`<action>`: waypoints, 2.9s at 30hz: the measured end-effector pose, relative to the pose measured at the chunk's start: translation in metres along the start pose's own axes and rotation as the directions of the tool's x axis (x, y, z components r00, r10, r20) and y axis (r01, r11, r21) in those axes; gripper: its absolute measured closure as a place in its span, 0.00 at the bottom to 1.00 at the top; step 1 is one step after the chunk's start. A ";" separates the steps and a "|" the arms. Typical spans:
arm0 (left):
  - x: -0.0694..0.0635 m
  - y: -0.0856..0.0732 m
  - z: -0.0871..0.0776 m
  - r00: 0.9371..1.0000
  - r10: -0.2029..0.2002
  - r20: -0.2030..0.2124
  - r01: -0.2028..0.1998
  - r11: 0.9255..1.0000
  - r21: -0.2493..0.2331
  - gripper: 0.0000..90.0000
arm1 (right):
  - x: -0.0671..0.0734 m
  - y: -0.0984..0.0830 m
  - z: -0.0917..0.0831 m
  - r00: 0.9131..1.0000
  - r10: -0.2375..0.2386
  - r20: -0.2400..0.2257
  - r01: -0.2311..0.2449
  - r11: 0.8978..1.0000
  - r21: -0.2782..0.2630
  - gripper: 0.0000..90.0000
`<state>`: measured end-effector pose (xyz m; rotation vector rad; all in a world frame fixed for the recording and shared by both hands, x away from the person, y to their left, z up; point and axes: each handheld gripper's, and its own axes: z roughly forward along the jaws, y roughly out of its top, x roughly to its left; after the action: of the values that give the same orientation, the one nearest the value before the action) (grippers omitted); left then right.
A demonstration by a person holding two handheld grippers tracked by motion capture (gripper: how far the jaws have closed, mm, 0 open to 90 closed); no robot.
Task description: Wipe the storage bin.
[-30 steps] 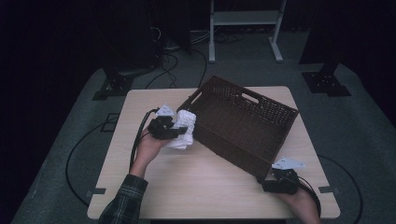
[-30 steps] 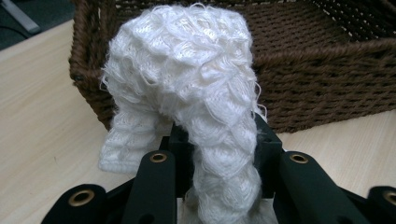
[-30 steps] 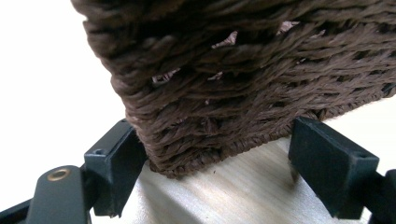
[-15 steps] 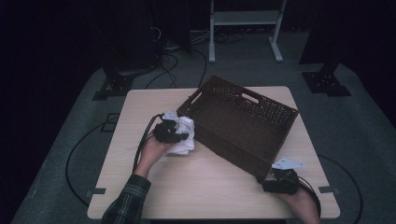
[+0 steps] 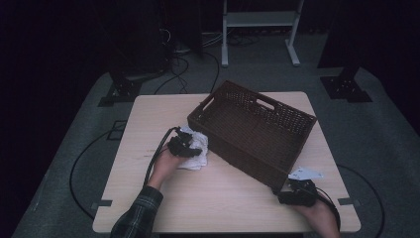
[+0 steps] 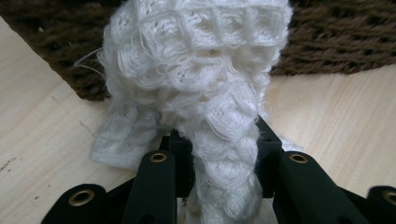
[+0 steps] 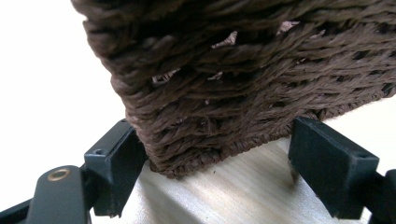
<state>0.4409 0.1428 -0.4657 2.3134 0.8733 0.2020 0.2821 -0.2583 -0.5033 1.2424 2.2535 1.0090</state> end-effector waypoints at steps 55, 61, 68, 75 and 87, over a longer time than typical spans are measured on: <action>-0.030 0.027 -0.050 0.995 0.100 0.014 -0.097 0.985 -0.145 0.76 | 0.000 0.000 0.000 1.000 -0.001 0.000 0.001 1.000 0.000 0.21; -0.026 0.022 -0.037 0.996 0.092 0.018 -0.089 0.990 -0.107 0.76 | 0.000 0.000 0.000 1.000 0.001 -0.001 -0.001 1.000 0.001 0.21; -0.025 0.018 -0.020 0.996 0.091 0.017 -0.090 0.995 -0.048 0.76 | 0.000 0.000 0.000 1.000 0.000 0.000 0.000 1.000 0.000 0.21; -0.023 0.012 -0.005 0.997 0.077 0.023 -0.077 0.997 -0.002 0.76 | 0.000 0.000 0.000 1.000 0.000 0.000 0.000 1.000 0.001 0.21; -0.023 0.007 0.008 0.997 0.065 0.038 -0.066 0.997 0.029 0.76 | 0.000 0.000 0.000 1.000 0.000 0.000 0.000 1.000 0.000 0.21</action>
<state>0.4298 0.1206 -0.4657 2.3685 0.7879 0.1740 0.2822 -0.2583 -0.5033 1.2425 2.2535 1.0092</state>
